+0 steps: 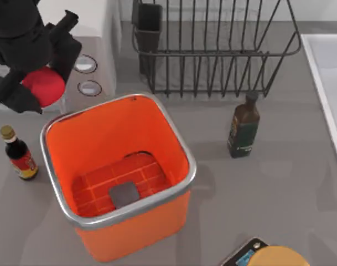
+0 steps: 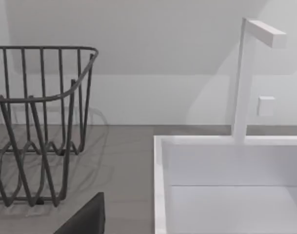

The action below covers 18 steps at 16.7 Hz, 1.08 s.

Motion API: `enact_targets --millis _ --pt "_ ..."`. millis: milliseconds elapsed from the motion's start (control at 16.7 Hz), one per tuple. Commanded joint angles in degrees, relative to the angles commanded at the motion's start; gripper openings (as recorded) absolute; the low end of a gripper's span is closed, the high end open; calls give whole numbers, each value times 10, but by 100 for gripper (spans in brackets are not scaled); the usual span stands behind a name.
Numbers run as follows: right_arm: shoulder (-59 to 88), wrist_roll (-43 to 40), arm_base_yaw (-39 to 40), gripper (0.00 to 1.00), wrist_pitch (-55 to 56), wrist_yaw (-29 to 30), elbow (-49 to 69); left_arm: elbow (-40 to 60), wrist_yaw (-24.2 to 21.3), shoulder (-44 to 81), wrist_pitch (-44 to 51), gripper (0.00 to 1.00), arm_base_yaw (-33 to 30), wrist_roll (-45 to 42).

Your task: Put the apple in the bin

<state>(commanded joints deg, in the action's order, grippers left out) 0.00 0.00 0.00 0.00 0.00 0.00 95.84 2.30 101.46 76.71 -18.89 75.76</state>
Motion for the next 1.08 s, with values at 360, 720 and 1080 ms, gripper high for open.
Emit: enact_targets --millis 360,720,1080 --pt "0 0 0 100 0 0 0 -20 2 -6 -7 0 -131 362" --pt "0 0 0 100 0 0 0 -48 -11 0 2 0 -193 510" --pt "0 0 0 100 0 0 0 -48 -11 0 1 0 -192 511"
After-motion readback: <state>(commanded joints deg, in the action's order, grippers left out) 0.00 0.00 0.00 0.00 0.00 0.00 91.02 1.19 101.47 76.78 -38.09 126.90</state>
